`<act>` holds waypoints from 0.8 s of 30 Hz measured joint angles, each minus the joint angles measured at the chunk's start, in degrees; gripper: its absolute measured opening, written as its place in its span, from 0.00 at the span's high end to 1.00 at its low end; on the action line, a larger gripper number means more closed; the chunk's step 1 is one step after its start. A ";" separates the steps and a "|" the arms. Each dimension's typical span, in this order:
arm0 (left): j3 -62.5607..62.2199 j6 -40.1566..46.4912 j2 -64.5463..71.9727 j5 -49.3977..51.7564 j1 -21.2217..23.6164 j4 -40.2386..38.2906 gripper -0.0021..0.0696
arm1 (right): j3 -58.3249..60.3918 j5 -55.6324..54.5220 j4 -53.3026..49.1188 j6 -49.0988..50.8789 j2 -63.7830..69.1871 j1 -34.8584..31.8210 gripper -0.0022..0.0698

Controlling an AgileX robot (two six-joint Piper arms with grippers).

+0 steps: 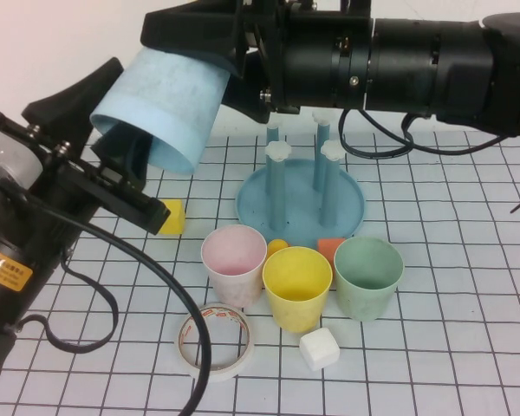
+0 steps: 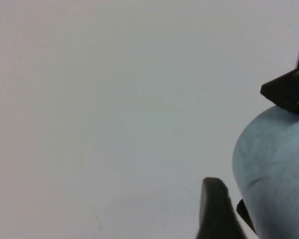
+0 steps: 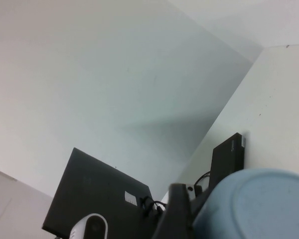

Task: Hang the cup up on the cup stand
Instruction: Adjust the cup with two arms, then place the cup on the cup holder

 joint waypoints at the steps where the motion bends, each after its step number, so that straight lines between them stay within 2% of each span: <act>1: 0.00 0.00 0.00 0.00 0.00 0.00 0.51 | 0.00 0.00 0.00 -0.02 0.00 0.00 0.18; 3: 0.00 0.00 0.00 0.00 0.00 0.00 0.43 | 0.00 0.00 0.00 -0.12 0.00 0.00 0.18; 5: 0.00 0.00 -0.45 0.00 0.00 0.00 0.39 | 0.00 0.26 0.00 -0.14 0.00 -0.41 0.18; 9: 0.00 0.00 -3.55 1.61 0.00 1.49 0.37 | 0.00 0.64 0.08 -1.05 -0.48 -3.17 0.18; 14: 0.00 -3.02 -9.85 11.29 0.00 7.83 0.36 | 0.00 0.64 0.08 -6.60 -3.09 -7.35 0.18; 16: 0.00 -7.01 -12.82 17.32 0.00 11.50 0.36 | -0.10 0.35 0.08 -12.01 -4.22 -8.89 0.18; 19: 0.00 -16.31 -17.62 26.70 0.00 16.97 0.39 | -0.09 -0.69 0.08 -26.10 -5.63 -9.76 0.18; 24: 0.00 -40.37 -26.09 49.28 0.00 29.24 0.54 | -0.09 -4.21 0.08 -49.99 -6.12 -8.94 0.18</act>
